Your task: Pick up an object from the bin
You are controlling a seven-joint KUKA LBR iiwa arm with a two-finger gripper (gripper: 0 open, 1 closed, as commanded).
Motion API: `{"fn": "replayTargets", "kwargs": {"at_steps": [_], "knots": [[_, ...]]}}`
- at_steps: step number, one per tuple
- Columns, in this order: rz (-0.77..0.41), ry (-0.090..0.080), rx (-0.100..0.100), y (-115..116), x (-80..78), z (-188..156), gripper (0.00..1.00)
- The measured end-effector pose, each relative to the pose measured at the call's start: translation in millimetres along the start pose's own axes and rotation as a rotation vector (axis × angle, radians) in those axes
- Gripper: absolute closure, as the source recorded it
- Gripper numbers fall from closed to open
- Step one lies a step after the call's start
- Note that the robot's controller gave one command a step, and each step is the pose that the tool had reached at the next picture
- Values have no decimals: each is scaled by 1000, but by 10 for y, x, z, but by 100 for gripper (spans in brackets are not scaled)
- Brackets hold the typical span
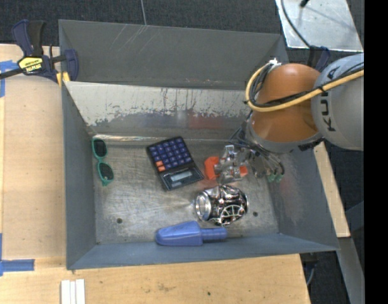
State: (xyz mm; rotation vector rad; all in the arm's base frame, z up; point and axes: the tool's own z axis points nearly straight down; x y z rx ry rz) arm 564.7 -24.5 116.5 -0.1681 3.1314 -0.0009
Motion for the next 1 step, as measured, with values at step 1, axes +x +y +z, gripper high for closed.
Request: {"fn": "replayTargets", "kwargs": {"at_steps": [1], "knots": [[1, 8, -1, 4, 22, -193, 100]]}}
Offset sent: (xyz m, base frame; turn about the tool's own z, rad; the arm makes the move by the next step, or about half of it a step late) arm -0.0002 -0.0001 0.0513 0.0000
